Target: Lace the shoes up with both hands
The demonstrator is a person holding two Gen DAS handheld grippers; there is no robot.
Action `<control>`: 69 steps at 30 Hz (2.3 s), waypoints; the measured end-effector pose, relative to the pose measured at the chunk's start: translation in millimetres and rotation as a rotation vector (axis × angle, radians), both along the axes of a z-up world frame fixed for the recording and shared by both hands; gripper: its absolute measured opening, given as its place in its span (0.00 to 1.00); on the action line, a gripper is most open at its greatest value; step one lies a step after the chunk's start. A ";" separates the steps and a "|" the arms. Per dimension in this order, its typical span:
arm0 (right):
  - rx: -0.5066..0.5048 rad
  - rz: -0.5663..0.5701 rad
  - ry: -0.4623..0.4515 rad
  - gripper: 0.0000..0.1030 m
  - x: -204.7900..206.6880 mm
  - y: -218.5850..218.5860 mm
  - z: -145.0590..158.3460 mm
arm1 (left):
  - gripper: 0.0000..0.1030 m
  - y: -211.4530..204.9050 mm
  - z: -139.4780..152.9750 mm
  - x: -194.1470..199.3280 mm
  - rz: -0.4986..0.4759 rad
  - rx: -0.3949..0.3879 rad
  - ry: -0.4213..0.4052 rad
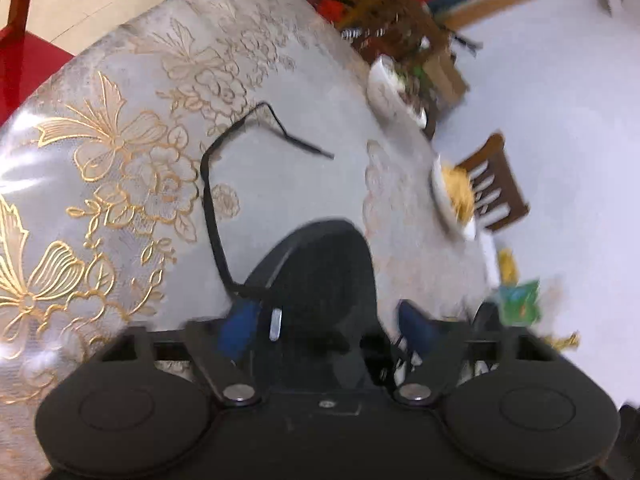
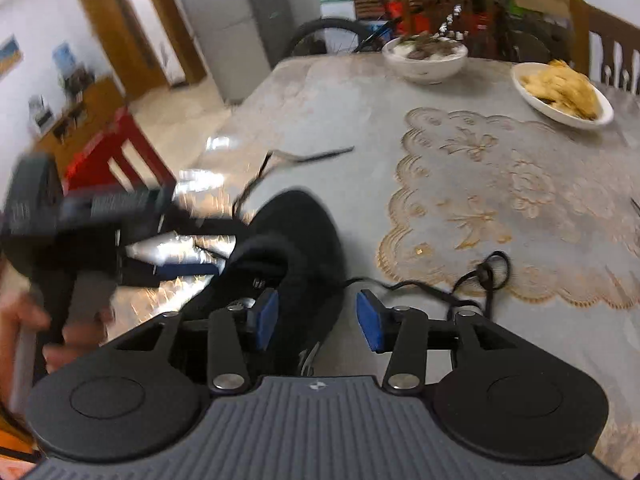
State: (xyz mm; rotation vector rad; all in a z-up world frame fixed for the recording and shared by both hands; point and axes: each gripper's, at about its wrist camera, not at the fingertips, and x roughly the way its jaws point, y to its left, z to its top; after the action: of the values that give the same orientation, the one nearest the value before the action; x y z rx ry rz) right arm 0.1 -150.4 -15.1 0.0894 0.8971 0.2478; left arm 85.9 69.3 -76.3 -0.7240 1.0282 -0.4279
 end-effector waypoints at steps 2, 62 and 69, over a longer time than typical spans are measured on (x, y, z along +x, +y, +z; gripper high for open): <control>-0.061 0.001 -0.014 0.45 -0.4 9.2 -3.2 | 0.03 3.0 5.6 -3.5 0.001 0.012 -0.039; 0.380 0.442 0.051 0.02 12.2 62.9 -31.2 | 0.05 -31.3 -19.4 48.9 -0.502 0.192 -0.175; 0.410 0.541 0.097 0.02 13.3 66.0 -33.2 | 0.30 -0.1 -21.2 23.8 -0.412 0.418 -0.294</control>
State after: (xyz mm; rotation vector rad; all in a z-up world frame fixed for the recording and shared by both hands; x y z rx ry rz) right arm 13.4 -84.4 -48.2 0.2399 0.9446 0.9378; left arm 109.7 69.2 -97.5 -0.0655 0.9435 -0.6287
